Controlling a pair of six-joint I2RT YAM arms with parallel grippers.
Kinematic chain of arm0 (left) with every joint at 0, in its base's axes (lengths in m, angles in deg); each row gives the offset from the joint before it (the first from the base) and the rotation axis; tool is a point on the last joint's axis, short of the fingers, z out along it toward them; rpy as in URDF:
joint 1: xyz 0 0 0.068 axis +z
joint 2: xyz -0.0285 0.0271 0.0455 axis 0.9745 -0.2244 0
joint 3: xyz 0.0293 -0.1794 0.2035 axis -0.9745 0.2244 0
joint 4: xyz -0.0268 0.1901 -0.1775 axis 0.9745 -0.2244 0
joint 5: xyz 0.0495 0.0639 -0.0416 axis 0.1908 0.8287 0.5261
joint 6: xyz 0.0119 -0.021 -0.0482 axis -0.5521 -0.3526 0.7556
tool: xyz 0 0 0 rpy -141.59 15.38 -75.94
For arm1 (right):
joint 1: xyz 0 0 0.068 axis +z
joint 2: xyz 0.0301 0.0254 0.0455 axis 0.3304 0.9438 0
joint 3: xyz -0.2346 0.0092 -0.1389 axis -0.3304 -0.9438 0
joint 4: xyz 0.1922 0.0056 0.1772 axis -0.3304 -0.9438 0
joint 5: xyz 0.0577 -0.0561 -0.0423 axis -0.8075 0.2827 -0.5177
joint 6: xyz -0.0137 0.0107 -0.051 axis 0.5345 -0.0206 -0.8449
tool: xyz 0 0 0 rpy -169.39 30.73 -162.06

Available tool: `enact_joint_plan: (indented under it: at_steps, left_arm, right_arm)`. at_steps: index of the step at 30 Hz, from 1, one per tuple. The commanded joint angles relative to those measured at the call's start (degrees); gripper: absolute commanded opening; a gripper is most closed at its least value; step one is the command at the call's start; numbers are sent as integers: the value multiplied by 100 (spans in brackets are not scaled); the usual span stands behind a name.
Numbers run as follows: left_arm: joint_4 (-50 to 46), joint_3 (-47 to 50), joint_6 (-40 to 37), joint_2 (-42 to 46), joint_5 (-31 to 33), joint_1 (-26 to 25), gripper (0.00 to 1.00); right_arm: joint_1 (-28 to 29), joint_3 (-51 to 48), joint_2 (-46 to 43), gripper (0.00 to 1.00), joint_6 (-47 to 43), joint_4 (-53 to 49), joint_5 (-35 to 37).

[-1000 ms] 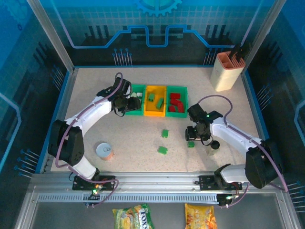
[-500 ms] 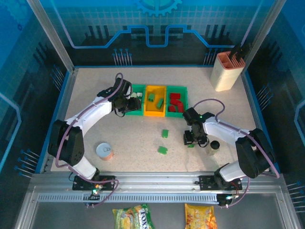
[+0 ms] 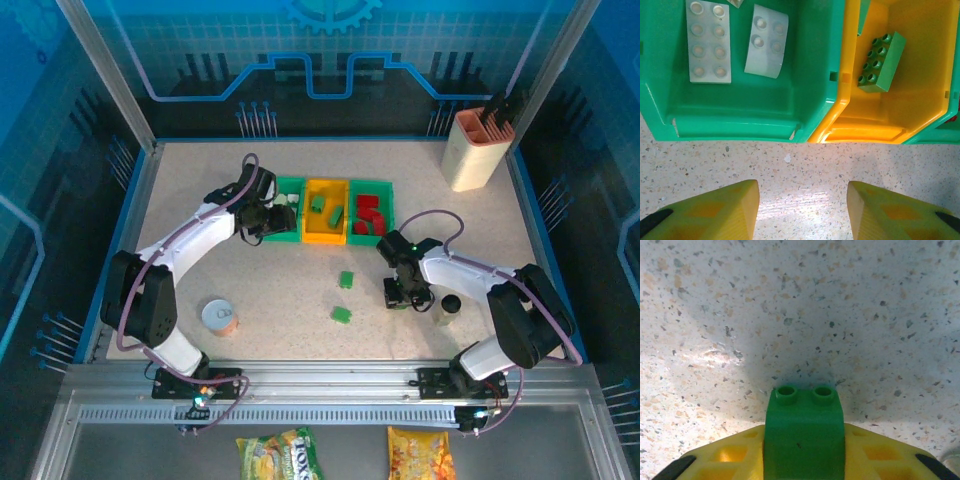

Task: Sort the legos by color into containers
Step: Pick up the lego from the bottom-center of the table, then place the lego in the container.

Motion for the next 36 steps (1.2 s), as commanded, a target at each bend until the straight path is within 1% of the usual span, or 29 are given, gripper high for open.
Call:
enact_joint_plan:
  at_steps: [1,8,15,26,36]
  left_arm:
    - [-4,88,35,175,101,-18,51]
    - [-137,136,-47,312,199,-18,51]
    - [-355,338,-144,623,376,-9,51]
    - [-291,1180,104,1247,325,-8,51]
    - [-286,1709,391,1807,220,-27,51]
  right_arm:
    - [103,140,-53,33,60,-228,79]
    - [132,396,-119,31,-4,-387,105]
    - [183,1381,191,32,-250,-573,97]
    - [438,3407,1376,32,-647,-736,9]
    - [605,5142,2638,32,-693,-693,-203]
